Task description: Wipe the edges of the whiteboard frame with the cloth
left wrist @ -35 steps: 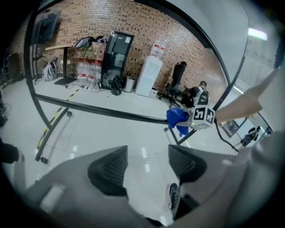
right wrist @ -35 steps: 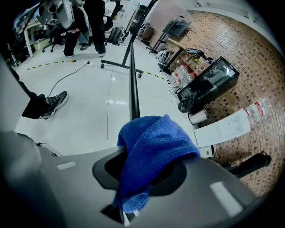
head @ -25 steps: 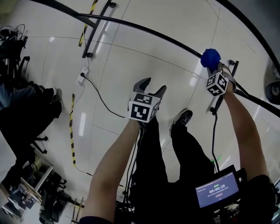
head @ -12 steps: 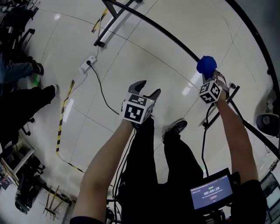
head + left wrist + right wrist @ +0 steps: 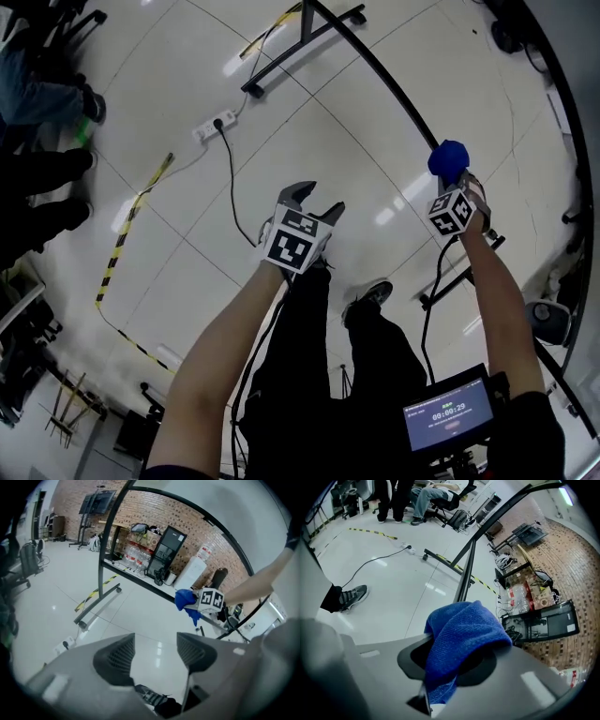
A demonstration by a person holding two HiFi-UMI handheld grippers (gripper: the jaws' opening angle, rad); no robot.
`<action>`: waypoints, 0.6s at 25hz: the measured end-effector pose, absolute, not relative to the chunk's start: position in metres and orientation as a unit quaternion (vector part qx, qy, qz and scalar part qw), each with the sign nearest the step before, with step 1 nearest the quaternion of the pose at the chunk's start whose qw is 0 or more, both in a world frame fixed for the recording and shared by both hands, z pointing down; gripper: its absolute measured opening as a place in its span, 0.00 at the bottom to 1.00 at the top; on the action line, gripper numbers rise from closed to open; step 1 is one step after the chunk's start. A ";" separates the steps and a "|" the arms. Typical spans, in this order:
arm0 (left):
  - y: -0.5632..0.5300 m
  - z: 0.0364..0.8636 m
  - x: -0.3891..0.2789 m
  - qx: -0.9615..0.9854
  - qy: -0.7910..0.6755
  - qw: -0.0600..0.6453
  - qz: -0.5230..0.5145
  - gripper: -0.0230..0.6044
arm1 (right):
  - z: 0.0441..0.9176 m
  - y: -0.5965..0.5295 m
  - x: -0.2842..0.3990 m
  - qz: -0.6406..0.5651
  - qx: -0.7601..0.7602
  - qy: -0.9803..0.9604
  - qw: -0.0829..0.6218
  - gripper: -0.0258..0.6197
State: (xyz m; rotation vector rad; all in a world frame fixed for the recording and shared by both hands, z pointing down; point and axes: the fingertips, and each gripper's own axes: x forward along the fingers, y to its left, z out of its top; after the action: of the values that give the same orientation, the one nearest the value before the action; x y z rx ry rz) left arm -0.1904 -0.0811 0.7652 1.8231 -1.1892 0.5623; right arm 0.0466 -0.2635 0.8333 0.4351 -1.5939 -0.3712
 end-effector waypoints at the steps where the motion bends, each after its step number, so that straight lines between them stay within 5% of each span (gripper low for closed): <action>1: -0.077 0.763 -0.199 0.727 -0.482 0.433 0.226 0.48 | 0.833 -0.263 0.044 -0.165 0.187 -0.703 0.666 0.19; 15: -0.099 0.758 -0.252 0.680 -0.539 0.449 0.215 0.48 | 0.839 -0.308 -0.045 -0.217 0.097 -0.699 0.674 0.19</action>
State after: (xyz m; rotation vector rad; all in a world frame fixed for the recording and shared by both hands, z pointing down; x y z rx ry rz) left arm -0.2518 -0.0987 0.7581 1.6813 -1.3321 0.5317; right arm -0.0450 -0.3083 0.8389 0.2188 -1.5733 -0.4894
